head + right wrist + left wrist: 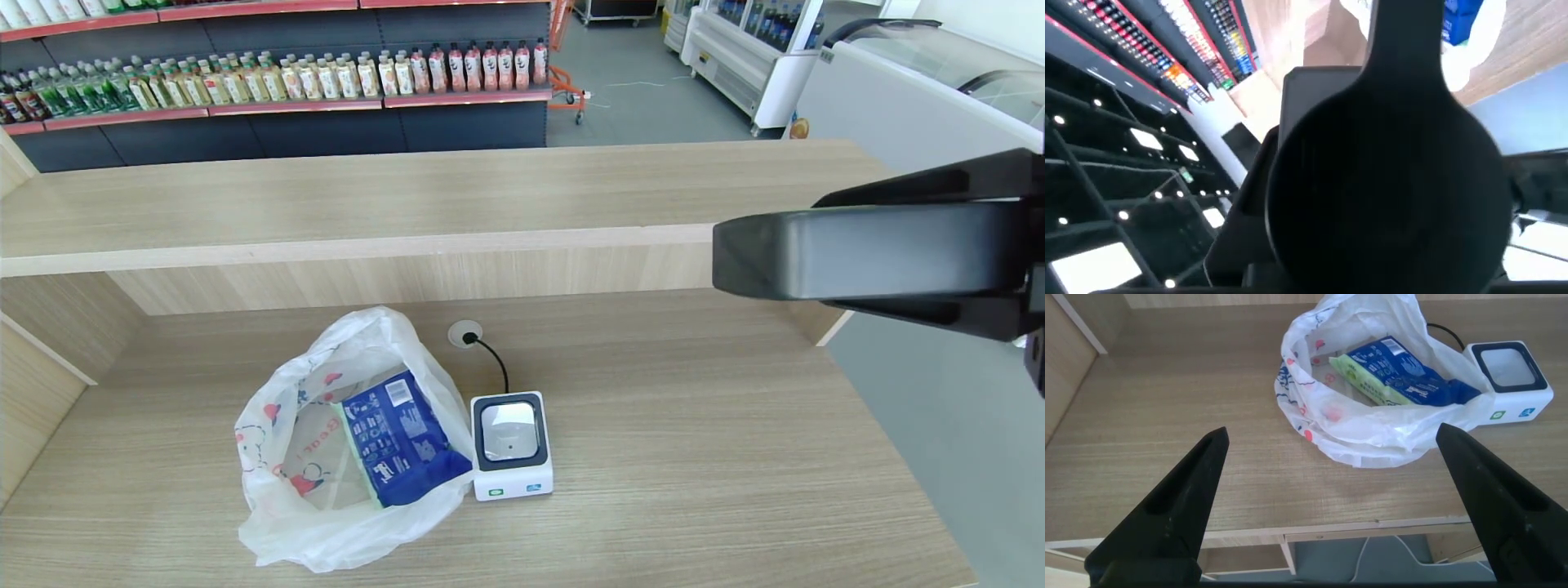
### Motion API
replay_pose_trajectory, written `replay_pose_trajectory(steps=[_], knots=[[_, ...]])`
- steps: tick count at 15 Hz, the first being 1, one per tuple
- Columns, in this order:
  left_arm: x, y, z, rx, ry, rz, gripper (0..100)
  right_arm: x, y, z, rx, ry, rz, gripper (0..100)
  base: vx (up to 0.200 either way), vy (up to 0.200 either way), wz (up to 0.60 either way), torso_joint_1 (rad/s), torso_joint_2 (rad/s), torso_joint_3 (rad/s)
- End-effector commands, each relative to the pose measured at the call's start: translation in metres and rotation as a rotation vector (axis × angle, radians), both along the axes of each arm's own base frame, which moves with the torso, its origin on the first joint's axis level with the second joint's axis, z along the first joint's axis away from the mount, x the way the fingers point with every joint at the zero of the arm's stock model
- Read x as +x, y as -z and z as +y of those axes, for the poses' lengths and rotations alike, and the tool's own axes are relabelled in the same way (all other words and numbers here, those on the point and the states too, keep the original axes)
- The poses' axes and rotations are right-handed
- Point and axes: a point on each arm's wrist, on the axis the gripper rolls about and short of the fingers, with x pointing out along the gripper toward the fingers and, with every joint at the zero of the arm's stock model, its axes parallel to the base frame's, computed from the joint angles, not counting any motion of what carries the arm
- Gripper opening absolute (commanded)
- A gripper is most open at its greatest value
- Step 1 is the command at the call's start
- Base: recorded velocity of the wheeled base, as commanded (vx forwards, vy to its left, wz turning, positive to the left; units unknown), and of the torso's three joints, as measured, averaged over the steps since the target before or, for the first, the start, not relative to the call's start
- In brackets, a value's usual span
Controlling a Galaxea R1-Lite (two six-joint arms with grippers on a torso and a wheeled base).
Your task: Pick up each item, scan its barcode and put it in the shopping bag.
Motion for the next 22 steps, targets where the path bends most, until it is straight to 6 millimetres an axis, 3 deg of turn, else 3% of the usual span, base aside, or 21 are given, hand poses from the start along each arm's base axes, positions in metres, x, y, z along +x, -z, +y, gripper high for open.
replay_pose_trajectory(steps=[1,5,11,22], knots=[[0.000,0.000,0.000,0.000,0.001,0.000,100,0.005,0.005,0.005,0.019,0.013,0.053,0,0.000,0.000,0.00,0.000,0.00,0.000],[0.000,0.000,0.000,0.000,0.001,0.000,100,0.017,0.009,0.017,0.125,0.057,0.177,0,0.000,0.000,0.00,0.000,0.00,0.000],[0.000,0.000,0.000,0.000,-0.001,0.000,100,0.014,0.009,0.045,0.225,0.026,0.381,0,0.000,0.000,0.00,0.000,0.00,0.000],[0.000,0.000,0.000,0.000,0.001,0.000,100,0.025,0.024,0.085,0.352,0.033,0.549,0,0.000,0.000,0.00,0.000,0.00,0.000]])
